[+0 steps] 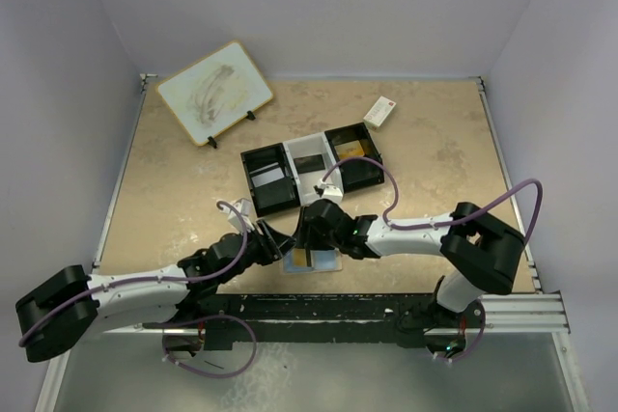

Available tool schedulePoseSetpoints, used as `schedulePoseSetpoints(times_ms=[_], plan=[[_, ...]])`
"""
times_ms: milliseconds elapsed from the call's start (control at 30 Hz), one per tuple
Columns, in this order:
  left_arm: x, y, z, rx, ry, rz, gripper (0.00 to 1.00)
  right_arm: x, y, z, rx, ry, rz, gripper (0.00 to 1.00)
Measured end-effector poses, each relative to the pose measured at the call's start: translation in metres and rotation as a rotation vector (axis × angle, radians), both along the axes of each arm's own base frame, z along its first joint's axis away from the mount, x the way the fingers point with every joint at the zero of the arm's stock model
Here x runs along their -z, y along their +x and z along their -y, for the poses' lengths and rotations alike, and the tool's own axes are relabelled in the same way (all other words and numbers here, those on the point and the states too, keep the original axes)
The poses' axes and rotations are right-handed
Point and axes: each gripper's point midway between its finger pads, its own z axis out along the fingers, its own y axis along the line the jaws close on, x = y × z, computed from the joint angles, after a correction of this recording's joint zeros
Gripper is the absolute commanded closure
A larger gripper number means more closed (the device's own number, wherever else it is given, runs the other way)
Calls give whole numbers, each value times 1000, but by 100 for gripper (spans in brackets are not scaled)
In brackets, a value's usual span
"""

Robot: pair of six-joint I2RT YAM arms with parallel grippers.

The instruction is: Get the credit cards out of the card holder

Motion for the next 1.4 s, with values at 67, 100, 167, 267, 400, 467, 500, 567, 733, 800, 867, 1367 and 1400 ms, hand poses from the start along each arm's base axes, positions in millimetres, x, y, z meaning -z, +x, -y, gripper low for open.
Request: schedulePoseSetpoints(times_ms=[67,100,167,267,400,467,500,567,733,800,867,1367,1400], plan=[[1,0,1,-1,-4,-8,60,0,0,0,-1,2,-2,48],[2,0,2,-2,-8,-12,61,0,0,1,0,4,-2,47],[2,0,3,0,-11,-15,64,0,-1,1,2,7,-1,47],[2,0,5,7,-12,-17,66,0,-1,1,3,10,0,47],[4,1,6,7,9,-29,64,0,-1,2,5,10,-2,46],[4,2,6,9,34,-33,60,1,-1,2,9,13,-4,46],[4,2,5,11,47,-32,59,0,-1,2,11,16,-5,46],[3,2,3,9,73,-33,58,0,-1,1,12,18,-4,46],[1,-2,-5,16,110,-38,56,-1,-1,0,11,23,-2,46],[1,-4,-6,20,110,-40,57,-1,-1,0,9,25,-4,46],[1,-6,-6,28,110,-44,58,-1,-2,-1,7,25,-3,46],[-11,-18,-17,79,184,-50,50,-1,-9,-5,-10,43,-29,46],[-11,-20,-18,88,183,-51,50,-1,-9,-5,-6,45,-31,46]])
